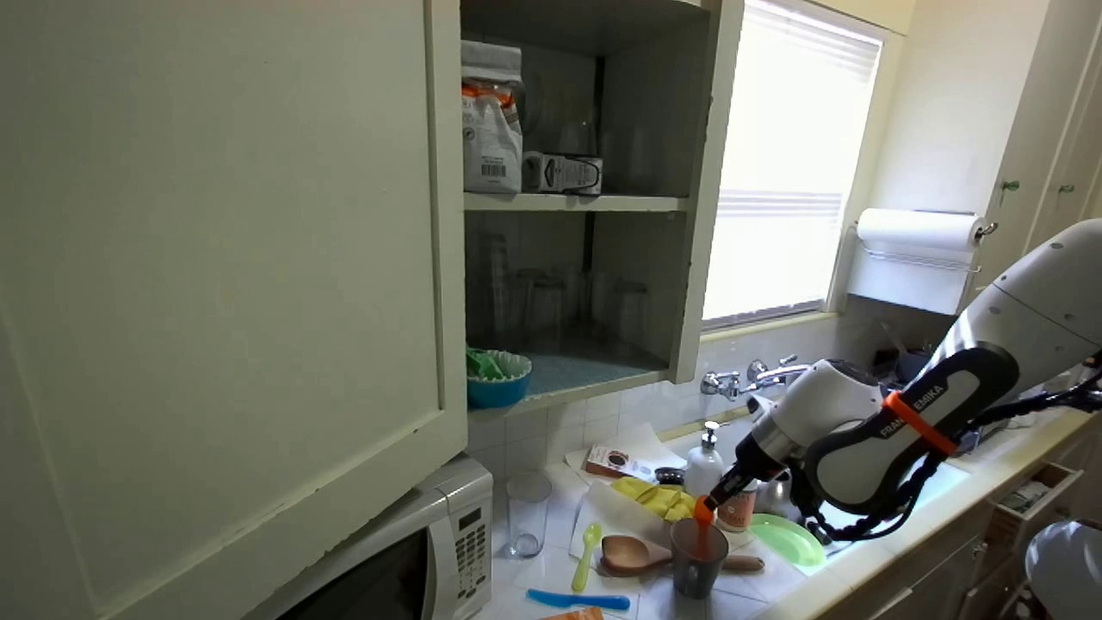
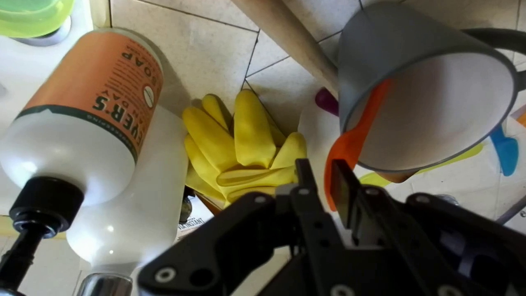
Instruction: Take the yellow and orange spoons out of the grey mug.
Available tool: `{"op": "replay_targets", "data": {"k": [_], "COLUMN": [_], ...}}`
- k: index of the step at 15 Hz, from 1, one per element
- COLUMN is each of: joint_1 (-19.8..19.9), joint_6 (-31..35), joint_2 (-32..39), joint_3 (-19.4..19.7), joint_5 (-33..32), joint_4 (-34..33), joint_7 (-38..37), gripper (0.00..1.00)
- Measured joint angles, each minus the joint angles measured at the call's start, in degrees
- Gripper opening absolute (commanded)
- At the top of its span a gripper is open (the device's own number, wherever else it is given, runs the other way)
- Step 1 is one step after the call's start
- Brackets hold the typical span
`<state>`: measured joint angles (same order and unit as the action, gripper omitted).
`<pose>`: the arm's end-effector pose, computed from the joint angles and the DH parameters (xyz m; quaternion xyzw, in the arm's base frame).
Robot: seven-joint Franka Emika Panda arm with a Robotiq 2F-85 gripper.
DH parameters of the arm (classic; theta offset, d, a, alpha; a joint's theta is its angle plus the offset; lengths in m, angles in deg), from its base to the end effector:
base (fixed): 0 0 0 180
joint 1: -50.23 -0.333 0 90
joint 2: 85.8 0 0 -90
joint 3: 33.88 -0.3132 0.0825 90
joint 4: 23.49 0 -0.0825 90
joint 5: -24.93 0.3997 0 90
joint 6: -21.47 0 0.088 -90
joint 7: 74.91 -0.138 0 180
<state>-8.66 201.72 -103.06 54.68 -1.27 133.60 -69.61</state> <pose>0.4195 -0.1560 0.2346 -0.9681 0.0144 -0.2491 0.0246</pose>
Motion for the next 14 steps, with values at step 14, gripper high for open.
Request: {"op": "replay_targets", "data": {"k": [14], "joint_1": [-0.87], "joint_6": [7.91], "joint_2": [1.86], "joint_3": [-3.58], "joint_5": [0.06], "joint_4": [-0.02], "joint_7": [-1.31], "gripper": [0.01]}}
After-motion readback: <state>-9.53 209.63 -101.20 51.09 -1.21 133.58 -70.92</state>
